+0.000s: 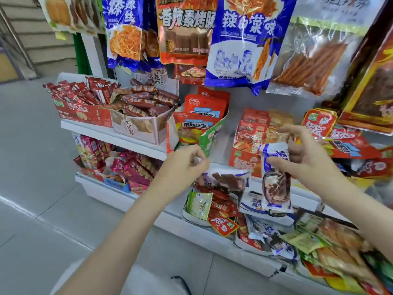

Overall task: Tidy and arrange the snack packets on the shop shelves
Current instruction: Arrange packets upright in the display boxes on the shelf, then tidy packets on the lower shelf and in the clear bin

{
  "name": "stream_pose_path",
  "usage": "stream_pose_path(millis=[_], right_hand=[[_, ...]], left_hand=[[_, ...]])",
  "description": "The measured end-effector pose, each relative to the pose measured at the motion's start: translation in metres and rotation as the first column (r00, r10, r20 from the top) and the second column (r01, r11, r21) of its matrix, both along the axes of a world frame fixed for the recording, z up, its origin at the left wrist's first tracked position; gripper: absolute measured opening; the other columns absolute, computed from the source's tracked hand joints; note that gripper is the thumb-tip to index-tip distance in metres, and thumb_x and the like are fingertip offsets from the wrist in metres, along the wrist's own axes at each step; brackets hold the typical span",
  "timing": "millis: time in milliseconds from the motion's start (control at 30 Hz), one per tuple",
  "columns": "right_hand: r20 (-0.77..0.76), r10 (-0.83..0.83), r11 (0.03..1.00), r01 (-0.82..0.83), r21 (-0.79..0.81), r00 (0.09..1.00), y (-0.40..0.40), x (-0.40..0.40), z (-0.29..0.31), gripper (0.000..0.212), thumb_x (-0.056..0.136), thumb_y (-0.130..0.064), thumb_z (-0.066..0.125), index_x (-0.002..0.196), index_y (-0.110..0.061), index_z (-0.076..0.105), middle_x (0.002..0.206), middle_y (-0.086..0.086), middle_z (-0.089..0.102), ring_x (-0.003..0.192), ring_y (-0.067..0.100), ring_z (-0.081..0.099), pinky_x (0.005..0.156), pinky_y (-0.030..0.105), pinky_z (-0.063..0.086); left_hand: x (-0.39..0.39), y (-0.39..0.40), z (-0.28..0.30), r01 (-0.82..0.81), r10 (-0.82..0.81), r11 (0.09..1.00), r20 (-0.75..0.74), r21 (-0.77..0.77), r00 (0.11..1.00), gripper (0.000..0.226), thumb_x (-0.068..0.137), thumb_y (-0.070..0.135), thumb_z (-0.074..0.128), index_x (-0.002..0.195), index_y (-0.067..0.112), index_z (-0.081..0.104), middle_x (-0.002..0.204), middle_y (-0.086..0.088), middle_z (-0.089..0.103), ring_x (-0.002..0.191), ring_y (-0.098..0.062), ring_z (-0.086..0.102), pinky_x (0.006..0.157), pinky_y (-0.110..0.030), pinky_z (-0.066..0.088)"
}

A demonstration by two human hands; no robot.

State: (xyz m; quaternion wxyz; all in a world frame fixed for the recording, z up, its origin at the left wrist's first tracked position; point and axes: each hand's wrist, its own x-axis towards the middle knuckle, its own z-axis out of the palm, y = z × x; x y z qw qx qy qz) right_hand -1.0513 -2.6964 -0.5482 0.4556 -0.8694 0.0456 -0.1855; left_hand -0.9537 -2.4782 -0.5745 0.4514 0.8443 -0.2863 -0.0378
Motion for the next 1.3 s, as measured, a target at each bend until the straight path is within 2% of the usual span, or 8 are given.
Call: stream_pose_path(millis=[133, 267, 533, 667, 867, 967, 1167, 1300], right_hand=[[-0.285, -0.132, 0.960, 0.194, 0.202, 0.949, -0.035, -0.045, -0.037, 0.054, 0.058, -0.042, 0.080, 0.105, -0.030, 0.058, 0.092, 0.018, 0.066, 0.079, 0.029, 0.061, 0.066, 0.026, 0.043], [-0.375, -0.164, 0.864, 0.316, 0.391, 0.913, -0.058, -0.067, -0.056, 0.033, 0.082, -0.021, 0.067, 0.114, -0.022, 0.058, 0.093, 0.004, 0.065, 0.080, 0.016, 0.058, 0.065, 0.027, 0.039], [-0.315, -0.099, 0.784, 0.269, 0.559, 0.944, -0.095, -0.102, -0.052, 0.040, 0.071, 0.004, 0.066, 0.107, -0.012, 0.057, 0.091, 0.009, 0.070, 0.075, 0.014, 0.068, 0.063, 0.022, 0.055], [-0.333, -0.118, 0.793, 0.291, 0.536, 0.935, -0.103, -0.123, -0.061, 0.041, 0.067, -0.002, 0.068, 0.106, -0.011, 0.063, 0.098, 0.007, 0.073, 0.090, 0.019, 0.069, 0.083, 0.030, 0.050], [-0.290, -0.180, 0.630, 0.337, 0.700, 0.940, -0.104, -0.137, -0.070, 0.020, 0.090, -0.025, 0.052, 0.106, -0.022, 0.063, 0.085, -0.003, 0.073, 0.070, 0.011, 0.068, 0.060, 0.026, 0.051], [-0.425, -0.221, 0.708, 0.444, 0.549, 0.878, -0.092, -0.131, -0.077, 0.022, 0.094, -0.033, 0.047, 0.095, -0.014, 0.058, 0.057, 0.000, 0.063, 0.043, 0.011, 0.056, 0.038, 0.018, 0.041], [-0.520, 0.091, 0.715, 0.308, 0.628, 0.849, -0.062, -0.119, -0.095, 0.023, 0.088, -0.001, 0.051, 0.104, -0.018, 0.048, 0.086, 0.009, 0.058, 0.069, 0.013, 0.057, 0.059, 0.021, 0.046], [-0.454, 0.088, 0.718, 0.260, 0.646, 0.887, -0.048, -0.113, -0.109, 0.014, 0.081, 0.000, 0.062, 0.095, 0.001, 0.064, 0.082, 0.011, 0.069, 0.065, 0.015, 0.066, 0.057, 0.021, 0.053]], left_hand=[[-0.002, -0.037, -0.022, 0.082, -0.050, 0.990, -0.254, 0.118, 0.966, 0.030, 0.086, 0.032, 0.063, 0.076, 0.007, 0.052, 0.065, -0.007, 0.055, 0.060, -0.021, 0.060, 0.074, -0.034, 0.053], [-0.011, -0.069, -0.029, 0.259, -0.261, 0.959, -0.699, -0.112, 0.666, 0.020, 0.084, 0.020, 0.066, 0.087, 0.006, 0.051, 0.073, -0.002, 0.070, 0.078, -0.013, 0.069, 0.076, -0.022, 0.056], [-0.020, -0.122, -0.036, 0.259, -0.178, 0.960, -0.493, 0.102, 0.852, 0.024, 0.079, 0.020, 0.072, 0.099, 0.013, 0.061, 0.074, 0.002, 0.061, 0.052, 0.001, 0.053, 0.046, -0.013, 0.039], [-0.025, -0.133, -0.039, 0.297, -0.225, 0.952, -0.477, 0.080, 0.850, 0.018, 0.080, 0.025, 0.070, 0.095, 0.016, 0.069, 0.089, 0.005, 0.068, 0.077, -0.006, 0.057, 0.067, -0.015, 0.043], [-0.040, -0.132, -0.047, 0.290, -0.307, 0.948, -0.595, -0.128, 0.743, 0.007, 0.087, 0.013, 0.061, 0.093, 0.014, 0.063, 0.089, -0.004, 0.071, 0.073, -0.008, 0.068, 0.067, -0.021, 0.057], [-0.049, -0.133, -0.055, 0.299, -0.279, 0.953, -0.514, -0.045, 0.811, 0.008, 0.087, 0.012, 0.062, 0.083, 0.019, 0.059, 0.082, -0.002, 0.069, 0.065, -0.006, 0.066, 0.065, -0.022, 0.058], [-0.065, -0.125, -0.080, 0.357, -0.239, 0.918, -0.479, 0.172, 0.845, 0.024, 0.085, 0.014, 0.065, 0.102, 0.011, 0.048, 0.096, -0.010, 0.063, 0.067, -0.015, 0.063, 0.055, -0.022, 0.054], [-0.073, -0.119, -0.089, 0.393, -0.291, 0.919, -0.607, 0.038, 0.739, 0.027, 0.085, -0.001, 0.062, 0.110, 0.001, 0.053, 0.093, -0.005, 0.060, 0.087, -0.025, 0.065, 0.082, -0.043, 0.056]])
